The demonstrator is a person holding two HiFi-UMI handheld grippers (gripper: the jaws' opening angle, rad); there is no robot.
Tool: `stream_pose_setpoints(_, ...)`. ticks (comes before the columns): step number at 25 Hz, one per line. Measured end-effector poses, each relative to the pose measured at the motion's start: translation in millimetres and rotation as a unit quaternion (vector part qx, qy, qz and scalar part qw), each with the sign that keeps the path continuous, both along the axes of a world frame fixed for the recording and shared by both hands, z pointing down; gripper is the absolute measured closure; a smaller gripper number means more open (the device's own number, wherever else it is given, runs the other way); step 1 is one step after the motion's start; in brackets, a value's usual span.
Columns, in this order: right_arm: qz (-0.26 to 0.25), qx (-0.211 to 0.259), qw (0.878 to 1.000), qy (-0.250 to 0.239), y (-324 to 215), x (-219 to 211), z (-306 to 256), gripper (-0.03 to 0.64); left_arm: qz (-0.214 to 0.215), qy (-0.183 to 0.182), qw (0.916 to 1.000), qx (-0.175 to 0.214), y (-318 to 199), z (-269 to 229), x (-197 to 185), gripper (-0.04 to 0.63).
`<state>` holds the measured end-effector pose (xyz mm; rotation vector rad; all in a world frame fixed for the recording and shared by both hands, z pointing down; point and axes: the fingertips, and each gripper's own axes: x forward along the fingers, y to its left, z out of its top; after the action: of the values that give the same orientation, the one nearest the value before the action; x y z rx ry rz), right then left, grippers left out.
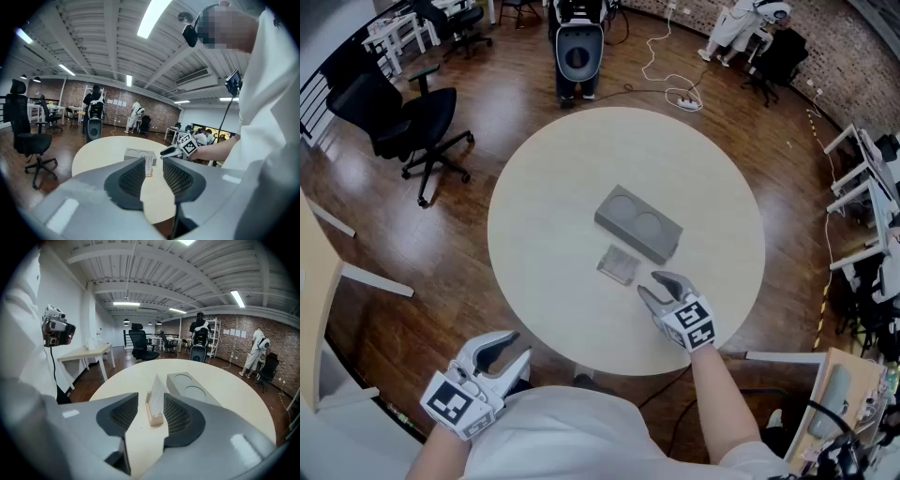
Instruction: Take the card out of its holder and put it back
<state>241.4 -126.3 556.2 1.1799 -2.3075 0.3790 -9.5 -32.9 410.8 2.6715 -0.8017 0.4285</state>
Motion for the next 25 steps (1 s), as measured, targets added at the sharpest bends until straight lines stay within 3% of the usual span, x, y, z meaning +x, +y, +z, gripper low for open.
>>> stream_pose_setpoints(5, -0.016, -0.018, 1.0, -0.011, -36, 11, 25, 0.442, -0.018, -0.012, 0.9998, 0.004, -3, -1, 5, 0.471)
stream_pose_setpoints(14, -0.079, -0.061, 0.994, -0.041, -65, -15, 59, 0.454, -0.087, -0.03, 0.9955, -0.021, -7, 3, -9, 0.471)
stream_pose_setpoints(19, -0.092, -0.056, 0.993, -0.045, -65, -24, 63, 0.586, -0.096, -0.031, 0.9944, -0.03, -7, 8, -12, 0.471)
stream_pose_setpoints(25, -0.087, -0.056, 0.993, -0.057, -67, -26, 64, 0.595, -0.082, -0.031, 0.9959, -0.025, -12, 11, -13, 0.471)
